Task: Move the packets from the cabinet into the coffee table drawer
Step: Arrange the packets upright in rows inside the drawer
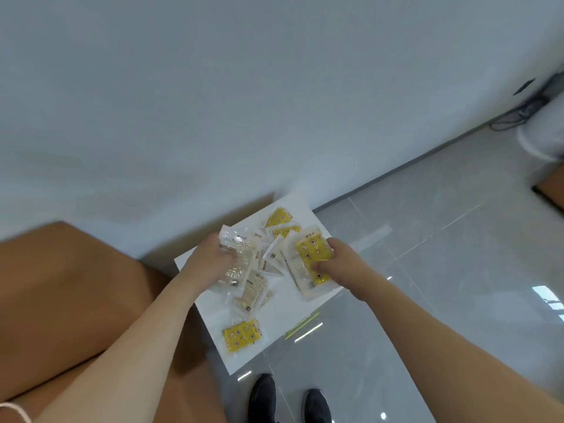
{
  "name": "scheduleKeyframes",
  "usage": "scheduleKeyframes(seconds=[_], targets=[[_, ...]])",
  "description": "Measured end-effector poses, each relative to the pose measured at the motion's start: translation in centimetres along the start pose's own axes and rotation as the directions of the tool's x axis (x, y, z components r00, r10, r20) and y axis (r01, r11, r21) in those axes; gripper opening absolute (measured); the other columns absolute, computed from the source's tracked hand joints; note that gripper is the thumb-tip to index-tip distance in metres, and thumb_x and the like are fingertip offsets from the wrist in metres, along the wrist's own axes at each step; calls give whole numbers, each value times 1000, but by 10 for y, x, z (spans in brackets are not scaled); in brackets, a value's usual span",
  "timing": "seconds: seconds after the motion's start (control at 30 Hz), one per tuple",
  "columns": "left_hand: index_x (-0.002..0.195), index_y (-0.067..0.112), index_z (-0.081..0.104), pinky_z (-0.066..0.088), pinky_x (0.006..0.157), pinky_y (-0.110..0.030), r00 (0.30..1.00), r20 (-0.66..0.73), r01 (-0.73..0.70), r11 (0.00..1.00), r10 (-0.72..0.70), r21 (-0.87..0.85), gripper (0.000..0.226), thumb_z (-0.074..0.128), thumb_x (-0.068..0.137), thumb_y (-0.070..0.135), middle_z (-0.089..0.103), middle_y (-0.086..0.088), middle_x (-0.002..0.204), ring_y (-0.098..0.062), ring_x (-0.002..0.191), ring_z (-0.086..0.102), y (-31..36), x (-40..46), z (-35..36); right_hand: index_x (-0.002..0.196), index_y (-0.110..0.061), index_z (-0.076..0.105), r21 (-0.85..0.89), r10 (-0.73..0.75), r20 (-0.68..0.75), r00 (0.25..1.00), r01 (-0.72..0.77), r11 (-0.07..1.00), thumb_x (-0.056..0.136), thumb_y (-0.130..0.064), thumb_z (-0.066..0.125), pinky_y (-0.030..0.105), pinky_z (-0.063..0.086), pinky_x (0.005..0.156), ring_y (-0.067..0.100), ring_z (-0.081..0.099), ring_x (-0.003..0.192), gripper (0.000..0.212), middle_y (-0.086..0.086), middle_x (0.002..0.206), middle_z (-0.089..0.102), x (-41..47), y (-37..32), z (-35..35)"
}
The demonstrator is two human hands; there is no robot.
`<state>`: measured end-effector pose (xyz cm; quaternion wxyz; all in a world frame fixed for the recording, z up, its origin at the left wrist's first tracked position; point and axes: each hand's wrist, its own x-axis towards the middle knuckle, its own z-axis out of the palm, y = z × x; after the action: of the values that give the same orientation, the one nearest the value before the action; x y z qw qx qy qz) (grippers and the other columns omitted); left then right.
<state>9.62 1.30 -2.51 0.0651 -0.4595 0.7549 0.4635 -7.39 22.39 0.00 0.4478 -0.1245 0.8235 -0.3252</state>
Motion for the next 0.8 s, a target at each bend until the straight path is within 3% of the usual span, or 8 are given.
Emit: scheduleKeyframes(seconds=[0.07, 0.13, 0.27, 0.37, 0.5, 0.57, 0.67, 0.8], targets=[[90, 19, 63, 56, 83, -46, 992, -120, 11, 966, -43, -257, 8, 59, 90, 11, 71, -5, 95, -28, 90, 68, 51, -36, -21, 107, -16, 61, 248, -29, -66, 997, 44, 968, 84, -5, 70, 34, 56, 74, 20, 69, 87, 27, 4, 98, 70, -42, -26, -27], [103, 13, 63, 57, 86, -50, 983, -171, -19, 892, -65, -451, 13, 61, 91, 12, 71, -8, 105, -28, 93, 69, 100, -77, -36, 101, -18, 64, 416, -49, -114, 992, 92, 905, 85, -4, 69, 29, 54, 69, 17, 70, 84, 22, 1, 95, 73, -83, -46, -53], [98, 17, 58, 59, 83, -50, 956, -292, -176, 764, -16, -620, 13, 66, 90, 12, 70, -7, 106, -26, 93, 70, 176, -159, -49, 107, -17, 65, 585, -79, -155, 985, 156, 796, 86, -9, 70, 31, 52, 67, 20, 71, 88, 22, 2, 99, 74, -155, -66, -96], [103, 13, 59, 61, 72, -43, 941, -335, -276, 700, 56, -659, 16, 67, 90, 10, 71, -8, 104, -24, 87, 73, 209, -210, -50, 105, -16, 65, 638, -104, -181, 978, 198, 744, 85, -9, 71, 32, 56, 65, 19, 73, 82, 21, 0, 92, 76, -199, -66, -121], [105, 9, 62, 58, 50, -31, 930, -351, -337, 644, 113, -687, 16, 67, 90, 8, 73, -6, 97, -15, 70, 74, 234, -245, -46, 105, -17, 65, 670, -110, -267, 957, 266, 693, 83, -10, 74, 44, 58, 83, 22, 73, 87, 25, 0, 94, 76, -240, -62, -152], [104, 8, 64, 55, 45, -27, 937, -324, -329, 630, 128, -703, 14, 66, 91, 7, 74, -6, 94, -13, 67, 74, 245, -252, -40, 105, -18, 65, 683, -98, -321, 942, 302, 665, 81, -10, 75, 40, 58, 79, 21, 73, 86, 26, 0, 96, 76, -255, -56, -165], [103, 8, 68, 56, 49, -29, 948, -269, -315, 625, 170, -715, 12, 65, 91, 8, 76, -6, 93, -15, 71, 74, 266, -259, -24, 103, -19, 65, 700, -60, -397, 916, 344, 625, 80, -10, 76, 35, 57, 72, 20, 73, 84, 27, 0, 93, 76, -278, -43, -180], [102, 11, 71, 62, 70, -41, 953, -199, -302, 639, 229, -707, 12, 65, 92, 13, 77, -4, 94, -21, 83, 75, 295, -284, 10, 104, -19, 65, 716, -36, -443, 896, 378, 587, 84, -11, 73, 42, 57, 83, 20, 73, 86, 23, -2, 92, 76, -314, -17, -200]])
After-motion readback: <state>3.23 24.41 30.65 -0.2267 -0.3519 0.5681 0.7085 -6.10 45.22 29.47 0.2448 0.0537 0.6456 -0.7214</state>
